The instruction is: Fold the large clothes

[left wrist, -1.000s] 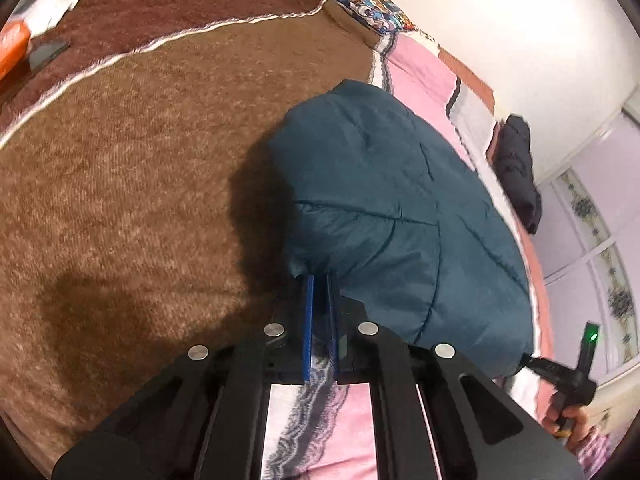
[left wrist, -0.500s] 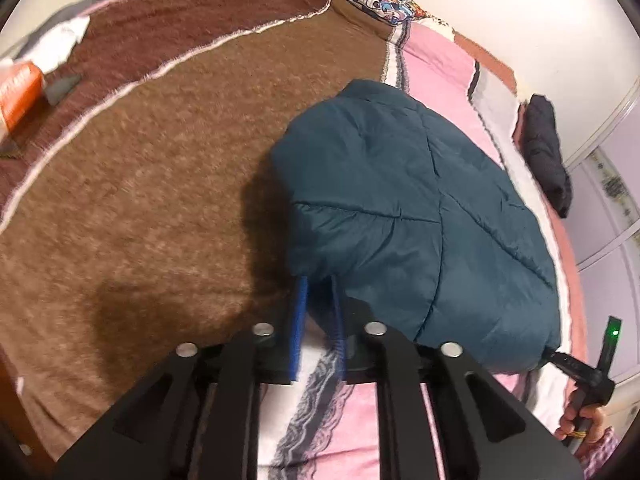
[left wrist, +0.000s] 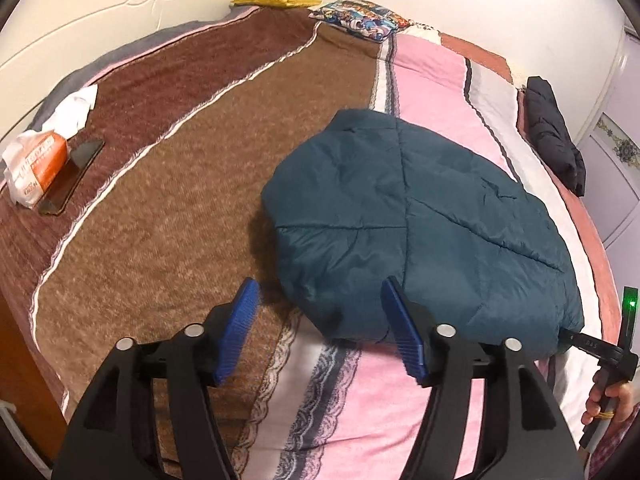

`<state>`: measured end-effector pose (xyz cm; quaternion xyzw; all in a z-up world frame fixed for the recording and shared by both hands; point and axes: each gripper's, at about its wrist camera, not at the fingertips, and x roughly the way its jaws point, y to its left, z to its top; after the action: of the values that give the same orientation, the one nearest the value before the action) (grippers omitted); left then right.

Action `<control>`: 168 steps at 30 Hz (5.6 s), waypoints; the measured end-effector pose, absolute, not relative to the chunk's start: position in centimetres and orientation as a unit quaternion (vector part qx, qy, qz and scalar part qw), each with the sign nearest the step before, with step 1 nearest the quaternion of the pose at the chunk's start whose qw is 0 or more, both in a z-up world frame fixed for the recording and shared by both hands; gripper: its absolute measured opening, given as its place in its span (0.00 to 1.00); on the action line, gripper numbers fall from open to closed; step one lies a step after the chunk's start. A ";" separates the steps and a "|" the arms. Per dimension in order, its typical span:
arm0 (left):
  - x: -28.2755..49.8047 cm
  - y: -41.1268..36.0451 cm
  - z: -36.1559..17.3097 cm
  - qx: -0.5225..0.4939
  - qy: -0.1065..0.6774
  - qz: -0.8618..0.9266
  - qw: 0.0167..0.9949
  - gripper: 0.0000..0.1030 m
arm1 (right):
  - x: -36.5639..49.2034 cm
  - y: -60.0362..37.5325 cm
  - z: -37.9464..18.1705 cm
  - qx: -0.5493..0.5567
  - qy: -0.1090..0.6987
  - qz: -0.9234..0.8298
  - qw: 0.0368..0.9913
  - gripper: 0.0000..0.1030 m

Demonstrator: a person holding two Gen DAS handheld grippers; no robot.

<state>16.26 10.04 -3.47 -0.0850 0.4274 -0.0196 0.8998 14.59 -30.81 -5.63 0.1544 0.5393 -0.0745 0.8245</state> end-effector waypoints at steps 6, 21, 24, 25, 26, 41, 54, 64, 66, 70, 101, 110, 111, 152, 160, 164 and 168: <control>16.5 10.8 -3.8 -0.134 0.433 -0.040 0.891 0.75 | 14.7 -30.6 -5.4 0.150 0.544 -0.075 0.822 0.23; 17.5 13.7 -6.1 -0.242 0.458 0.020 0.855 0.77 | 14.8 -30.2 -5.4 0.142 0.545 -0.076 0.823 0.23; 17.4 13.3 -6.0 -0.234 0.457 0.029 0.857 0.77 | 14.8 -30.1 -5.5 0.143 0.544 -0.077 0.823 0.23; 17.4 13.2 -6.1 -0.231 0.458 0.030 0.858 0.77 | 14.8 -30.2 -5.5 0.143 0.545 -0.077 0.823 0.23; 17.4 13.0 -6.0 -0.226 0.459 0.033 0.859 0.77 | 14.8 -30.2 -5.5 0.142 0.545 -0.077 0.823 0.23; 17.7 12.0 -5.2 -0.189 0.449 0.032 0.873 0.77 | 15.1 -29.8 -5.4 0.135 0.550 -0.085 0.820 0.23; 18.4 14.4 -6.6 -0.247 0.458 -0.003 0.854 0.77 | 14.8 -29.1 -3.2 0.134 0.533 -0.086 0.831 0.23; 21.2 17.3 -11.9 -0.444 0.481 -0.100 0.750 0.81 | 18.8 -22.7 1.9 0.109 0.498 0.006 0.860 0.23; 21.7 17.0 -12.7 -0.451 0.487 -0.101 0.741 0.81 | 19.5 -21.8 2.1 0.102 0.497 0.014 0.861 0.23; 22.9 15.6 -14.3 -0.472 0.497 -0.121 0.718 0.84 | 21.1 -20.5 2.1 0.095 0.500 0.026 0.860 0.23; 22.8 10.4 -7.4 -0.291 0.396 -0.134 0.861 0.31 | 31.0 -16.5 -5.7 0.120 0.573 0.044 0.810 0.05; 20.9 5.0 -1.9 -0.165 0.329 -0.174 0.913 0.28 | 30.5 -16.9 -6.9 0.145 0.563 0.048 0.812 0.05; 20.7 4.2 -1.4 -0.150 0.322 -0.179 0.917 0.28 | 30.5 -17.2 -7.0 0.159 0.564 0.051 0.809 0.05; 16.8 -4.4 4.3 0.019 0.240 -0.223 0.945 0.28 | 21.6 -28.7 1.6 0.294 0.508 0.156 0.794 0.07; 15.4 -9.9 5.1 0.075 0.229 -0.250 0.938 0.28 | 16.5 -26.9 -5.7 0.315 0.553 0.149 0.757 0.04; 14.5 -13.6 4.7 0.120 0.222 -0.274 0.928 0.28 | 17.3 -26.7 -8.0 0.347 0.551 0.147 0.744 0.00; 13.8 -17.0 4.3 0.151 0.216 -0.292 0.919 0.28 | 16.6 -27.1 -8.5 0.354 0.544 0.155 0.745 0.00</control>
<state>13.81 -17.03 4.34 0.1508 0.2159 -0.2924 0.9193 16.61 -27.08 -8.52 0.3537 0.5440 0.1551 0.7450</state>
